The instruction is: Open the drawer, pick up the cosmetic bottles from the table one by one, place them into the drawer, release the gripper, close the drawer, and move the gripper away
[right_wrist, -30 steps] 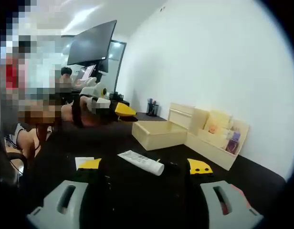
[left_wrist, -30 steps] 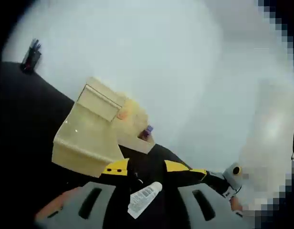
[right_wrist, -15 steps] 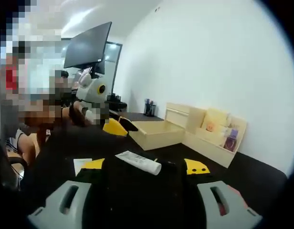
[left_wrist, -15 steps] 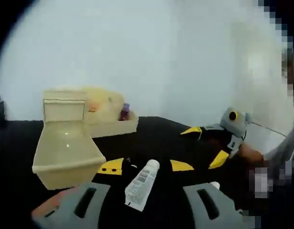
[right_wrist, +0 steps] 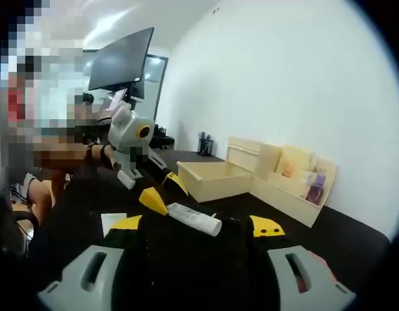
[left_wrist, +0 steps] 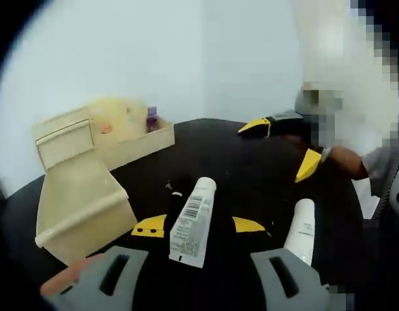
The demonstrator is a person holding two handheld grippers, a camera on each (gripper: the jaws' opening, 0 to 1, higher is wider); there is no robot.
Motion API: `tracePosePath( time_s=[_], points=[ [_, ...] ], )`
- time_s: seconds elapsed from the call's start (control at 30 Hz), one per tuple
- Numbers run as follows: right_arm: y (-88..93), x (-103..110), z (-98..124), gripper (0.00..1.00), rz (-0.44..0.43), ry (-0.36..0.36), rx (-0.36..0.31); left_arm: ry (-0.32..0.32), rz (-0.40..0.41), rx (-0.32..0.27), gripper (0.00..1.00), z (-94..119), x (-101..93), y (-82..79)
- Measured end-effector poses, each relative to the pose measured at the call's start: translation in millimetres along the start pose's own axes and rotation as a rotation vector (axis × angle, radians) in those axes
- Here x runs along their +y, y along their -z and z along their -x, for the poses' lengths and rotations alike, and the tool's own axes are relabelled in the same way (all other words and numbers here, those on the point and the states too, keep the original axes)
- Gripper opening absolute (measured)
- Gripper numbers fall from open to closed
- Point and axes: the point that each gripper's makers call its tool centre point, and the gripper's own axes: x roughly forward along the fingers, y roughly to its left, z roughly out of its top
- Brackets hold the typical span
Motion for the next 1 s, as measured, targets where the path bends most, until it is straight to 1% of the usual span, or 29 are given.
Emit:
tracePosePath(
  time_s=[0.23, 0.27, 0.3, 0.43, 0.6, 0.8, 0.9, 1.0],
  points=[
    [1.3, 0.6, 0.1, 0.58, -0.001, -0.002, 0.004, 0.025, -0.008, 0.057, 0.37, -8.4, 3.1, 8.2],
    [1.4, 0.4, 0.1, 0.58, -0.001, -0.002, 0.005, 0.029, -0.006, 0.065, 0.37, -8.2, 13.0, 7.4],
    [1.7, 0.2, 0.3, 0.58, -0.001, -0.002, 0.006, 0.032, -0.013, 0.081, 0.36, -9.3, 16.6, 8.9],
    [1.7, 0.2, 0.9, 0.58, -0.001, -0.002, 0.006, 0.044, -0.023, 0.113, 0.36, -12.6, 14.7, 13.5],
    [0.9, -0.6, 1.9, 0.58, -0.002, -0.005, 0.006, 0.023, -0.057, 0.139, 0.3, -13.4, 16.5, 14.6],
    [0.7, -1.8, 1.9, 0.58, -0.001, -0.006, 0.007, 0.018, -0.089, 0.154, 0.29, -13.1, 13.7, 15.8],
    [1.5, -2.5, 1.7, 0.58, -0.004, -0.007, 0.008, 0.035, -0.092, 0.153, 0.26, -12.0, 8.8, 15.8],
    [2.6, -3.5, 1.9, 0.58, -0.01, -0.006, 0.009, 0.032, -0.141, 0.156, 0.26, -10.3, 3.2, 15.4]
  ],
)
